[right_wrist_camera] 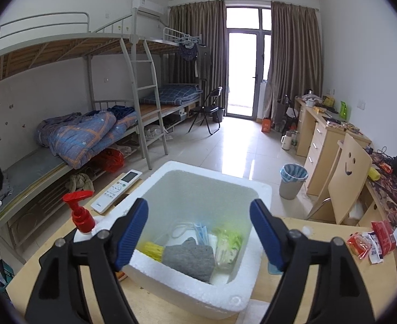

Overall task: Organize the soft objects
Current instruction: 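Move both tools back from the box toward the white foam tube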

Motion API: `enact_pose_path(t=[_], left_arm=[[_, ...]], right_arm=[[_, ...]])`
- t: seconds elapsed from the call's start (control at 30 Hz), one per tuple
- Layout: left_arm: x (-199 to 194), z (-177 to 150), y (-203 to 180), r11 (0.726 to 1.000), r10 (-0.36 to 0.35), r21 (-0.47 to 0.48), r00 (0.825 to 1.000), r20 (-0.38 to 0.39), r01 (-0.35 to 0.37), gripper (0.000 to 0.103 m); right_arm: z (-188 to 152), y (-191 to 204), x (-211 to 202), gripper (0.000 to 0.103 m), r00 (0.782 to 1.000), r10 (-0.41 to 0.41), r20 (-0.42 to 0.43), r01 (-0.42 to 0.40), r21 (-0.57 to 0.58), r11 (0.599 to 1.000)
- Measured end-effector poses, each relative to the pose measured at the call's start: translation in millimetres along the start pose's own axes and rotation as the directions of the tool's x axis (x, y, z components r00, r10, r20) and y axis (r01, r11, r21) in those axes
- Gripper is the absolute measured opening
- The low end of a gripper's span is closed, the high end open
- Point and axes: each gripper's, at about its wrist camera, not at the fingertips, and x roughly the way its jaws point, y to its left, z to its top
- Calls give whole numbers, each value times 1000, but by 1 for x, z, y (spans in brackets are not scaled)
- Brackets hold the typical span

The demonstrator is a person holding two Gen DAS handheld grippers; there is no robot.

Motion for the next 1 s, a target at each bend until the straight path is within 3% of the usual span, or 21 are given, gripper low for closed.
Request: enact_pose_path(t=[0.53,0.77,1.0], left_arm=[[-19,-2,-22,999,-28,24,999,18,27,102],[-39,-3,-28,998,-53,28,998,37,52,102],[-59,-5,-32,997,-66,33,996,61,64,102]], right_arm=[[-5,-7,-47,86,998,-34,49,34,4,999],[-13,-5,-83,102,993,-52,105,52,1,999],[-23,-7,-110,103,988,-74,138,73,12,997]])
